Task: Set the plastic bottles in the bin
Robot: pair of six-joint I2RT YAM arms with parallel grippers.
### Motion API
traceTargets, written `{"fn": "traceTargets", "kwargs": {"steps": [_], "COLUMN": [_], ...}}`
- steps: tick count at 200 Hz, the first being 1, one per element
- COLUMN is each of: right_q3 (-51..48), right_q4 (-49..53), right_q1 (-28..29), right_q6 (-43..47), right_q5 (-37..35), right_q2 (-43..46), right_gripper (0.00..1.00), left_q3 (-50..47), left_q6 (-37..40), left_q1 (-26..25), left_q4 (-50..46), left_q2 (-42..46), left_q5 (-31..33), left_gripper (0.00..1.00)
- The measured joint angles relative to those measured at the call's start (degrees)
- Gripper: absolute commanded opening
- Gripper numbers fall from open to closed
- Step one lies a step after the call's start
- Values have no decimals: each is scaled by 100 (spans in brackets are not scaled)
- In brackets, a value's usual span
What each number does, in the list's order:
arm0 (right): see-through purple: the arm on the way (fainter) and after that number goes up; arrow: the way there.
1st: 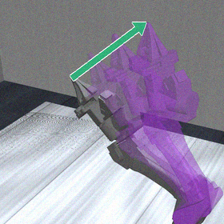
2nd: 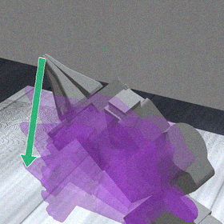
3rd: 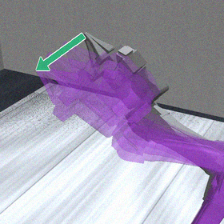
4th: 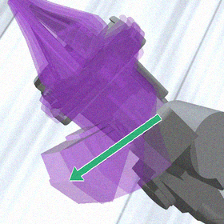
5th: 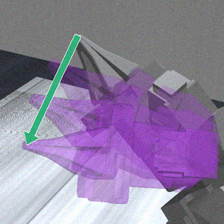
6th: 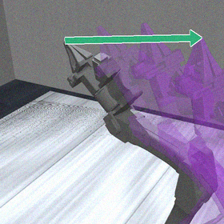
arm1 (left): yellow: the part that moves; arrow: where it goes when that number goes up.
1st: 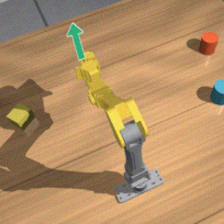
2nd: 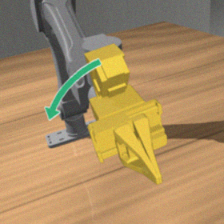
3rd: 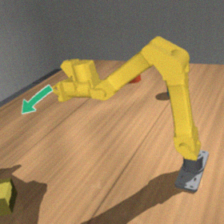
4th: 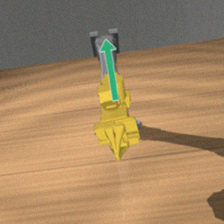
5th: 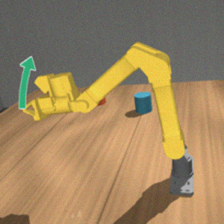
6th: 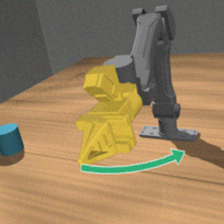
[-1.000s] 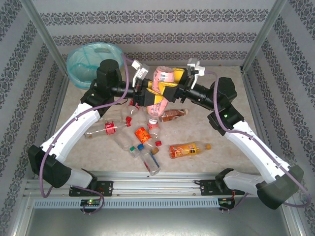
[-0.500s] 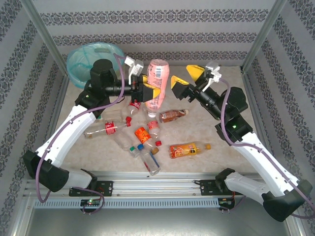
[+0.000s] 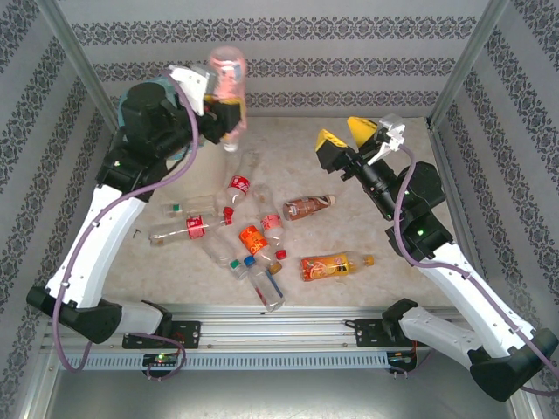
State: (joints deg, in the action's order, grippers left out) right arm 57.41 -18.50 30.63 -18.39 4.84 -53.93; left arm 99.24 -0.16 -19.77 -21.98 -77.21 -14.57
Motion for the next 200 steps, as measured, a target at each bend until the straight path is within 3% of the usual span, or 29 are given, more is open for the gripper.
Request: {"fn": "traceTargets", "kwargs": {"steps": [38, 79, 143, 182, 200], "right_q3": [-17, -22, -251, -323, -326], "right_q4": [28, 76, 247, 295, 308], "right_q1": [-13, -52, -52, -52, -52], "right_q6": [17, 46, 83, 79, 79], "right_q5": [-59, -83, -111, -120, -120], "right_q2": [-17, -4, 345, 367, 343], "right_gripper": [86, 82, 82, 82, 82], "left_q3": [219, 247, -487, -1021, -1040], "left_q6": [310, 450, 396, 361, 363], "left_q1": [839, 1547, 2463, 2616, 2616], "left_q4": [-66, -166, -133, 170, 225], "left_q2": [-175, -669, -925, -1025, -1123], "left_q5": [984, 1185, 754, 249, 122], "left_gripper": [49, 49, 49, 49, 60]}}
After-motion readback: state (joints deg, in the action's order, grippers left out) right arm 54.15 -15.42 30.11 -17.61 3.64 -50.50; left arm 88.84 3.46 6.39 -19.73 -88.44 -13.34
